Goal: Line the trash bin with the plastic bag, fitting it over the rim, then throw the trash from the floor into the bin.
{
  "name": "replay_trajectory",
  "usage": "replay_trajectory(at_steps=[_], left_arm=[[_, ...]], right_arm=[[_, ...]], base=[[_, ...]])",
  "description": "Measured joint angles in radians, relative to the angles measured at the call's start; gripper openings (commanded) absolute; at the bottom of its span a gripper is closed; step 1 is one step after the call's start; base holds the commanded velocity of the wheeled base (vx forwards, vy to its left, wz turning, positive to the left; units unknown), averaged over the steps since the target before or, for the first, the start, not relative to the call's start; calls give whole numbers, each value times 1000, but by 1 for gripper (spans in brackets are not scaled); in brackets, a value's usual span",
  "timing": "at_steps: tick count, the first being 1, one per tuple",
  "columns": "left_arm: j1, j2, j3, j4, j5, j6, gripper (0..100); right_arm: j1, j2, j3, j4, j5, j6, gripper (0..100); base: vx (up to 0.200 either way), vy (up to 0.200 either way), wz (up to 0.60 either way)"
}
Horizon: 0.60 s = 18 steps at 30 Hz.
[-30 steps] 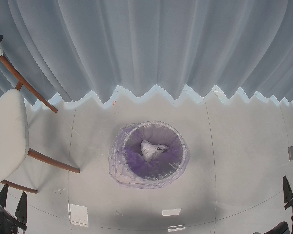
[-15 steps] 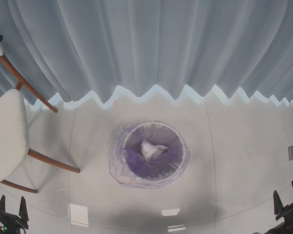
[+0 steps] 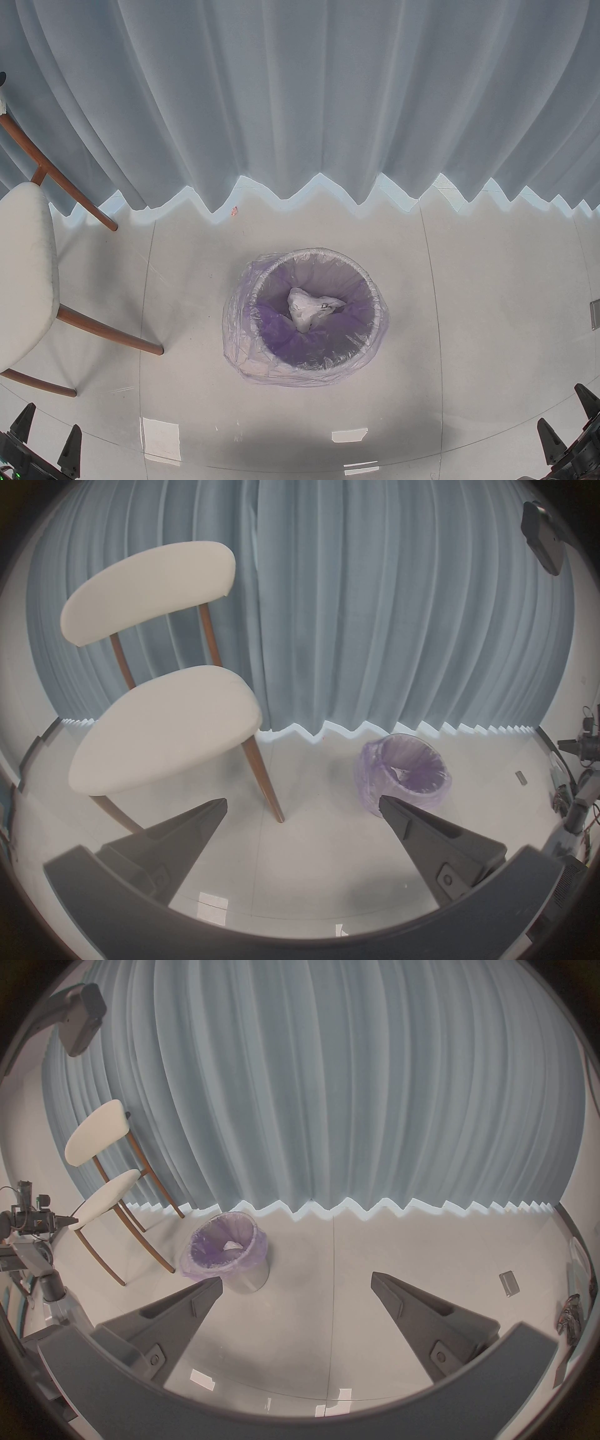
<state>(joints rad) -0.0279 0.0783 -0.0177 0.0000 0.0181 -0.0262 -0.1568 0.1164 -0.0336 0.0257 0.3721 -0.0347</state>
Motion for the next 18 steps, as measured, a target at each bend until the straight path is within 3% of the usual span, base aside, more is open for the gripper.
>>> replay_trajectory(at_steps=[9,14,18], left_arm=[[30,-51,0,0,-1,-1,100],[26,-60,0,0,-1,-1,100],[25,-63,0,0,-1,-1,100]], right_arm=[[74,-15,15,-52,18,-86,100],[187,-24,13,-22,19,-29,100],[206,-48,13,-33,-6,-1,100]], base=[[0,0,0],[0,0,0],[0,0,0]])
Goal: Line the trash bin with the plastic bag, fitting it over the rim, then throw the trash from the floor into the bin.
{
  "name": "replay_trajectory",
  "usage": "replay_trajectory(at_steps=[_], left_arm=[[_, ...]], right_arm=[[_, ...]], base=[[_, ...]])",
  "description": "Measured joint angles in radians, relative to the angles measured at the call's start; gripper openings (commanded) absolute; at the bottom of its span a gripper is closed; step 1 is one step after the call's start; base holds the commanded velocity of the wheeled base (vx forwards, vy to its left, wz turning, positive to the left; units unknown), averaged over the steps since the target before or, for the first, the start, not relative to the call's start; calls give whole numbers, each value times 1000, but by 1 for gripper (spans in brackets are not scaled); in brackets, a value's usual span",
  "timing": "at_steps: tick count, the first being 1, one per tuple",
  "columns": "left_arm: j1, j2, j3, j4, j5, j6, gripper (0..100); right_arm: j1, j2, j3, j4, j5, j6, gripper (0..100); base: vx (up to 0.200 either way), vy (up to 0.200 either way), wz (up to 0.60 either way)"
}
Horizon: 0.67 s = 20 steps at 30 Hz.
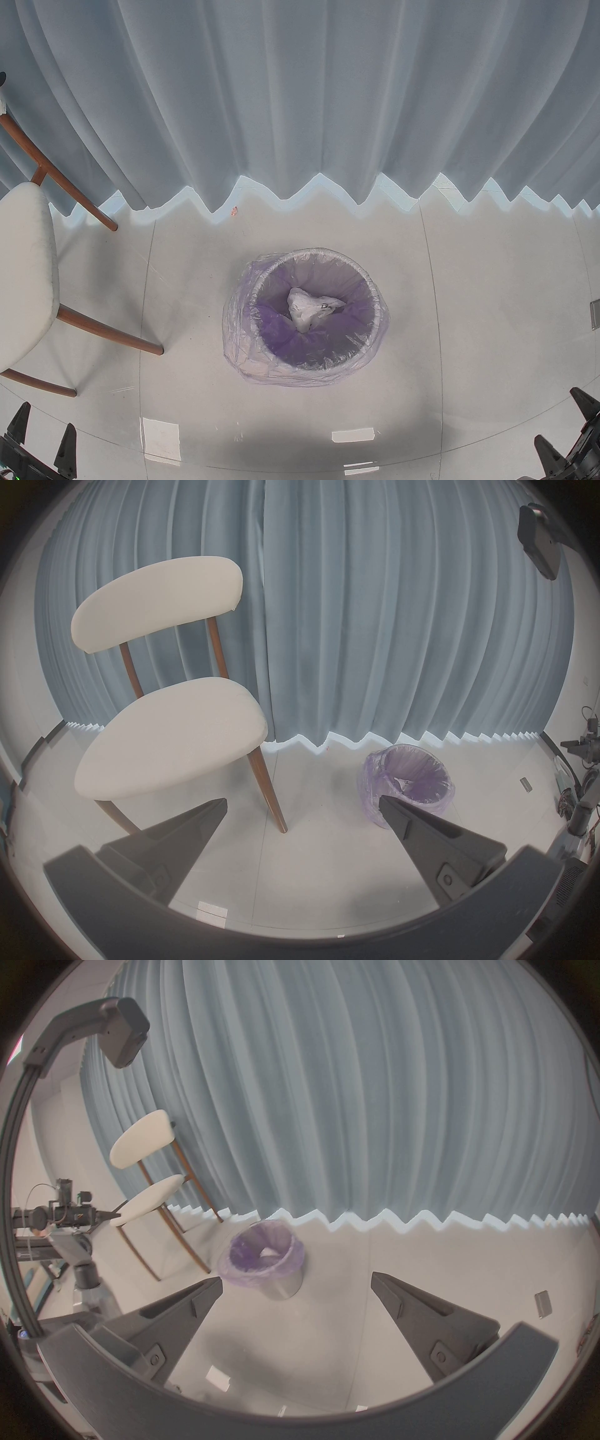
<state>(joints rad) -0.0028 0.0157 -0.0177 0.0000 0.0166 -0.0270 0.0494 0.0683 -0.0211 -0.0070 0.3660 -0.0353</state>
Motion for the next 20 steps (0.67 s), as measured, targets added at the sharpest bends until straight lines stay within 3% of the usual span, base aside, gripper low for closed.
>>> replay_trajectory(at_steps=[4,9,11,13,20], left_arm=[[-1,-1,0,0,0,0,100],[-1,-2,0,0,0,0,100],[-1,-2,0,0,0,0,100],[-1,-2,0,0,0,2,100],[-1,-2,0,1,-9,14,100]], right_arm=[[-33,-30,2,-29,-108,15,100],[-46,-46,3,-13,-336,27,100],[-49,-49,3,-7,-393,33,100],[-50,-51,3,0,-416,39,100],[-51,-55,3,7,-389,47,100]], base=[[0,0,0],[0,0,0],[0,0,0],[0,0,0],[0,0,0]])
